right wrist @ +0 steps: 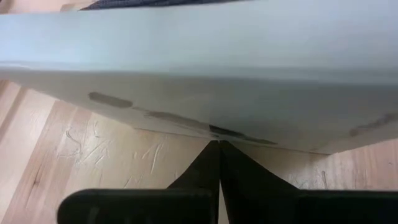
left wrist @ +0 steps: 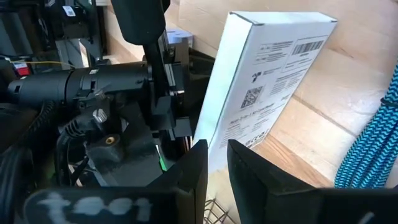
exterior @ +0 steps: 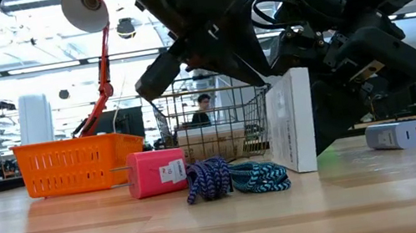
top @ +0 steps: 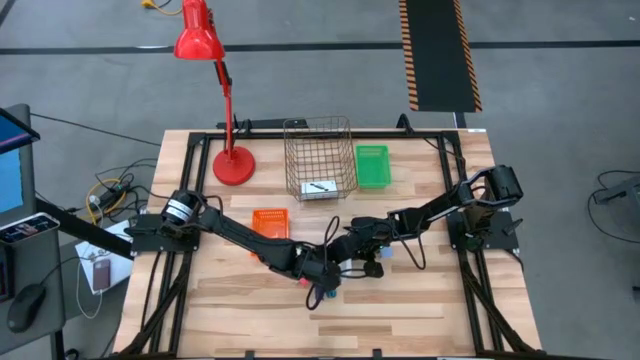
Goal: Pick and place items into bin
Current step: Put the card reader box into the wire basket
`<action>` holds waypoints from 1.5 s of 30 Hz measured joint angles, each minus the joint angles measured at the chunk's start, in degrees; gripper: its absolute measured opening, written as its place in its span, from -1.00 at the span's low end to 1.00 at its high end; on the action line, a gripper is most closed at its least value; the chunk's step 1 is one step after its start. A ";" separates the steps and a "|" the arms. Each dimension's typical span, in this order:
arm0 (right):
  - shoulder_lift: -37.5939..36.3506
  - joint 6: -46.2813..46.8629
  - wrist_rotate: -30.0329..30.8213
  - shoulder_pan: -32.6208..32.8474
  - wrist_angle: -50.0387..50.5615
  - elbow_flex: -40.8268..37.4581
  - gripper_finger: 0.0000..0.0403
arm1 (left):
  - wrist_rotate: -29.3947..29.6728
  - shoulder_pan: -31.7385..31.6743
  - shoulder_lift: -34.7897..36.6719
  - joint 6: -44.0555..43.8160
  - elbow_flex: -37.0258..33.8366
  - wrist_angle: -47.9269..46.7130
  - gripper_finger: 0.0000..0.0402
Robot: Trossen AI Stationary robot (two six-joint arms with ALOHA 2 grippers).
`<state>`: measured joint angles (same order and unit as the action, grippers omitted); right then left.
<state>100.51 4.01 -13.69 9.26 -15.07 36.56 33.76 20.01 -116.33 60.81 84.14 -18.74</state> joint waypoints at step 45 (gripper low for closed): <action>0.00 0.02 0.00 0.00 0.02 0.00 -1.00 | -2.43 0.01 0.00 16.03 0.02 3.41 -0.33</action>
<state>100.51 4.03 -13.69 9.26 -15.05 36.56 31.33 20.02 -116.33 76.84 84.16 -15.33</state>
